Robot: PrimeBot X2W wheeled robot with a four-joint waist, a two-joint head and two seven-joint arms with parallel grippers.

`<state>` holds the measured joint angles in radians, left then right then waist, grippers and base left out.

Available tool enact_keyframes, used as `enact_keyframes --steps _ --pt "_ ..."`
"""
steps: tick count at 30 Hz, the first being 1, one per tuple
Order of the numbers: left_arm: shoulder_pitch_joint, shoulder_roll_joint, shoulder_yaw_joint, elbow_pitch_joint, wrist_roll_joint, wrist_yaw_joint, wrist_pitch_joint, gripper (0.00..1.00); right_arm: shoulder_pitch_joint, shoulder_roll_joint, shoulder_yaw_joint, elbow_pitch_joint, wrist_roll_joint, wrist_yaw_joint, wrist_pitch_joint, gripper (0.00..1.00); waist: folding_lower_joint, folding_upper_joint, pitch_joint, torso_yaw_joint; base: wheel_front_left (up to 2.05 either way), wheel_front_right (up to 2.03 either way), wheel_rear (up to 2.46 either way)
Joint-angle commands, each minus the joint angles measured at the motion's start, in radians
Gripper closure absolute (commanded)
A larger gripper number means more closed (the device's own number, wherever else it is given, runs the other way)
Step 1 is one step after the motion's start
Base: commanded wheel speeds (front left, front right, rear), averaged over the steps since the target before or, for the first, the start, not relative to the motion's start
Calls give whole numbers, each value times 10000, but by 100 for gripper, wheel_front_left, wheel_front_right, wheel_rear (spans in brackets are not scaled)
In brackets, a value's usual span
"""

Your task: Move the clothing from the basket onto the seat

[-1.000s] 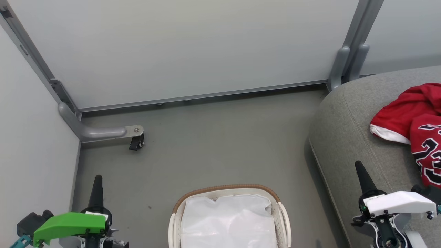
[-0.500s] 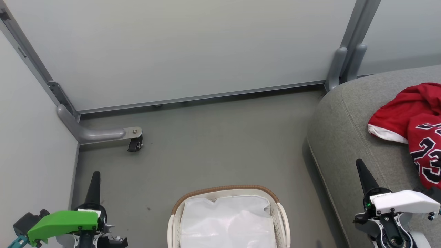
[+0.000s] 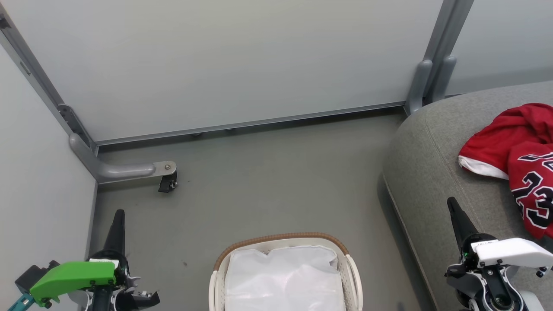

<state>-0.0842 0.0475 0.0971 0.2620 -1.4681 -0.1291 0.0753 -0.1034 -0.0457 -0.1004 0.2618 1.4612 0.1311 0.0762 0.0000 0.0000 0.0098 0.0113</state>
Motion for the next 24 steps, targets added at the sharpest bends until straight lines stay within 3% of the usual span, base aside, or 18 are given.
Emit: enact_keyframes --steps 1,24 --pt "-243 57 61 -82 -238 -24 63 100 -84 -63 -50 -89 229 -5 56 100 0 0 -5 -8 0 0 0" --pt "-301 58 193 -187 -1461 -28 427 100 -77 -74 -156 -197 1532 -5 415 100 0 0 -67 -113 0 0 0"
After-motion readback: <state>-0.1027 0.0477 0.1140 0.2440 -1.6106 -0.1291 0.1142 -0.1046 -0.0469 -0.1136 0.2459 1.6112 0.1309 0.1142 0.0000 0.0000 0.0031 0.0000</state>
